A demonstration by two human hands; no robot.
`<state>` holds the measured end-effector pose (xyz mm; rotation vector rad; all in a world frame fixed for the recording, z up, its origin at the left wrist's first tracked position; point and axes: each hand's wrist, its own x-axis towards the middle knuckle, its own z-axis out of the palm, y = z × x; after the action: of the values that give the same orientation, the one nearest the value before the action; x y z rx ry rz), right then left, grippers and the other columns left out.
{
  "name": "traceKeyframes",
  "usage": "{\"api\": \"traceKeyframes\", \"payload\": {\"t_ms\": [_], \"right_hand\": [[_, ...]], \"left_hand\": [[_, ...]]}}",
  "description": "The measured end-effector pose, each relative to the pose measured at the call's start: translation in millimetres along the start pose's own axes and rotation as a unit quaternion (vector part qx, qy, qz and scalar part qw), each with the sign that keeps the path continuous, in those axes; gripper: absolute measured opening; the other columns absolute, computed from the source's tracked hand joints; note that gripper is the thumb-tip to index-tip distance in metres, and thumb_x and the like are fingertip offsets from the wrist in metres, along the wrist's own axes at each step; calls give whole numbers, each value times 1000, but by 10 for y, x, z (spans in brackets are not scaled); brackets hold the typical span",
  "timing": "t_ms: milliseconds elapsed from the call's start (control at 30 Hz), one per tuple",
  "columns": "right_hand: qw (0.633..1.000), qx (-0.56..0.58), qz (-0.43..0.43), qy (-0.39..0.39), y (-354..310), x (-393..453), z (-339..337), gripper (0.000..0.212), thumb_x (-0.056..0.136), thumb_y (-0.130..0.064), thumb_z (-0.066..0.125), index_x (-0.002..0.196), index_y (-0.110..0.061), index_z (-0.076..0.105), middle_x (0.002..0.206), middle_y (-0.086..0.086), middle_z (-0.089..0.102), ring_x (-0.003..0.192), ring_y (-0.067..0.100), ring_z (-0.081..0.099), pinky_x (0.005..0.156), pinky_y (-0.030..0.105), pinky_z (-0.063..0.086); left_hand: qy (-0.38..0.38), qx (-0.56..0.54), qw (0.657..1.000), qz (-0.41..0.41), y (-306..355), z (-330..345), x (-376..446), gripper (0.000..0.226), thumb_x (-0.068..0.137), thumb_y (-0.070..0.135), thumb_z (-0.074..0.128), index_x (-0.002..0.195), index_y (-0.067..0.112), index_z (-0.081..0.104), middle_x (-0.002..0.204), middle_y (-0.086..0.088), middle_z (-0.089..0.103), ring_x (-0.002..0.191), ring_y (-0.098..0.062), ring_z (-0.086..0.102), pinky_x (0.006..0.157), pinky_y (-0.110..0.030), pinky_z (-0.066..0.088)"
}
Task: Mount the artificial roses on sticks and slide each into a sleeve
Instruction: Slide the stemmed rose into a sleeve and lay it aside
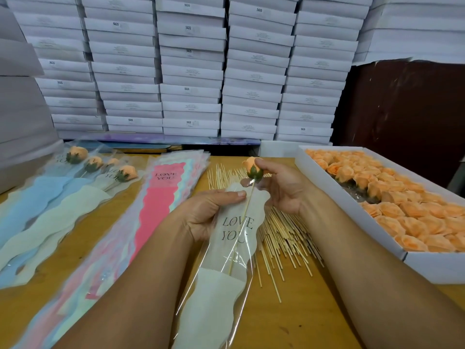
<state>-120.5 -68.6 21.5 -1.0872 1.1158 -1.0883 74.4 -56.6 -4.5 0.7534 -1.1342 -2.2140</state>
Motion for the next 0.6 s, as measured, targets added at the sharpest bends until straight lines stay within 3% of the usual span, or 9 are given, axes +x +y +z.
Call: {"api": "traceKeyframes", "payload": {"t_ms": [200, 300, 467, 600], "right_hand": [[999, 27, 40, 2, -14, -14, -21, 23, 100, -32, 54, 98, -11, 62, 98, 15, 77, 77, 27, 56, 55, 31, 34], [997, 41, 60, 10, -9, -27, -31, 26, 101, -30, 48, 87, -12, 59, 88, 11, 77, 62, 23, 57, 47, 28, 38], [997, 62, 53, 13, -16, -59, -56, 32, 101, -28, 45, 73, -16, 55, 92, 15, 77, 68, 26, 68, 65, 34, 49], [994, 88, 63, 17, -32, -87, -46, 31, 101, -26, 45, 77, -12, 59, 96, 18, 76, 65, 26, 61, 55, 31, 43]], "left_hand": [[32, -23, 999, 34, -14, 26, 47, 26, 85, 11, 66, 106, 1, 76, 100, -25, 72, 79, -36, 74, 62, -47, 62], [49, -13, 997, 65, -24, 35, 69, 23, 84, 15, 67, 100, 4, 79, 99, -23, 74, 79, -35, 75, 65, -46, 62], [68, -19, 996, 63, -13, -11, 64, 26, 88, 19, 59, 85, 7, 82, 91, -15, 77, 77, -28, 76, 62, -40, 61], [83, -15, 994, 64, -4, -38, 55, 24, 84, 16, 61, 79, 6, 82, 87, -15, 77, 73, -27, 76, 60, -39, 61]]}}
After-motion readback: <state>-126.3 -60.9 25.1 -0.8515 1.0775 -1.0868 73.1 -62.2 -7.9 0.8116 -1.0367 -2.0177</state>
